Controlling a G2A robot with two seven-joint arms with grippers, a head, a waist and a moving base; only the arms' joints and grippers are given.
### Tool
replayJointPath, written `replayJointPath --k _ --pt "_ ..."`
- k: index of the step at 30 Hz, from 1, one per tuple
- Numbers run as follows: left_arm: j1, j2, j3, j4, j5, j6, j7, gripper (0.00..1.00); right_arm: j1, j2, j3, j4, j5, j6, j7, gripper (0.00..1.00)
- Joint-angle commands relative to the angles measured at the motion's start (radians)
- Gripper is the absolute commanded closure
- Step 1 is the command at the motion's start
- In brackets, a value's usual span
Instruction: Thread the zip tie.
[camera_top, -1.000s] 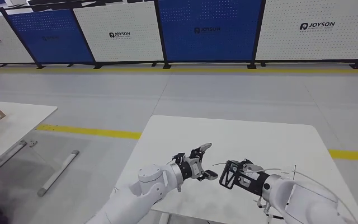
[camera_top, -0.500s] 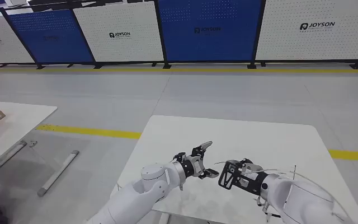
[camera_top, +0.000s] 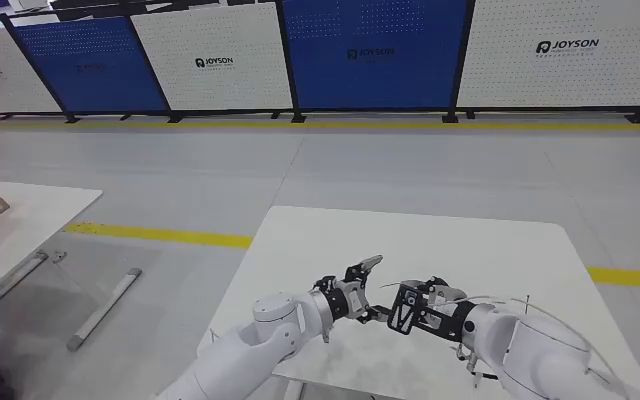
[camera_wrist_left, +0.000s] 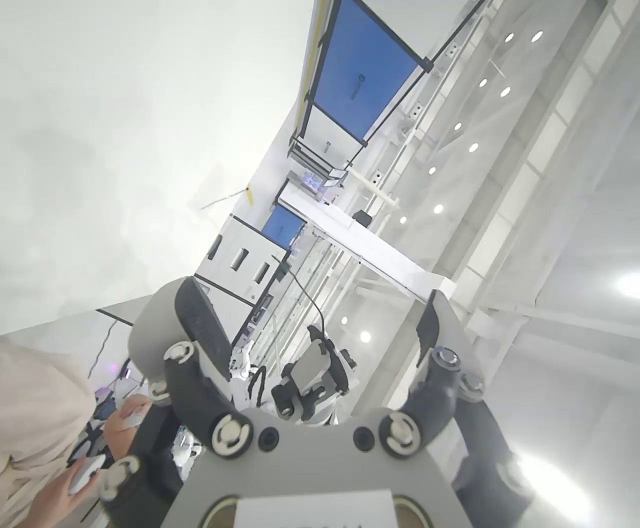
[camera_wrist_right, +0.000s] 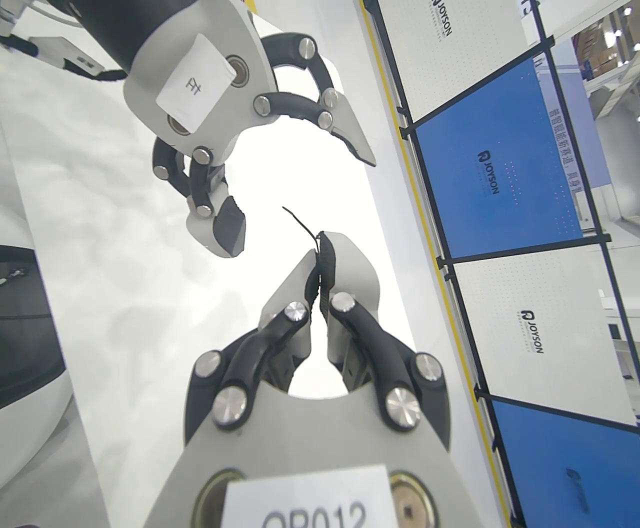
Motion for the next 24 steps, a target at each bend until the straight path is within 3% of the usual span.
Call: replayJointPath --k 1,3,9,16,19,24 --pt "-0.008 -0.005 0.01 -0.004 -0.027 0.0 0.043 0.0 0.0 0.0 0.0 0.0 0.0 0.0 0.0 1.0" --pt "-0.02 -0.011 0.016 -0.008 -0.045 -0.001 0.093 0.0 0.0 0.0 0.0 0.0 0.0 0.0 0.0 1.0" --pt "-0.02 -0.011 0.016 -0.008 -0.045 -0.001 0.093 0.0 0.0 0.0 0.0 0.0 0.0 0.0 0.0 1.0" --pt "-0.013 -0.018 0.023 0.007 -0.004 -0.034 0.092 0.01 0.0 0.0 0.0 0.0 0.0 0.0 0.0 1.0" --pt "-0.009 -0.021 0.025 0.009 -0.002 -0.03 0.084 0.58 0.0 0.0 0.0 0.0 0.0 0.0 0.0 1.0" --pt "0.005 -0.022 0.002 -0.01 -0.028 -0.029 0.068 0.73 0.0 0.0 0.0 0.0 0.0 0.0 0.0 1.0"
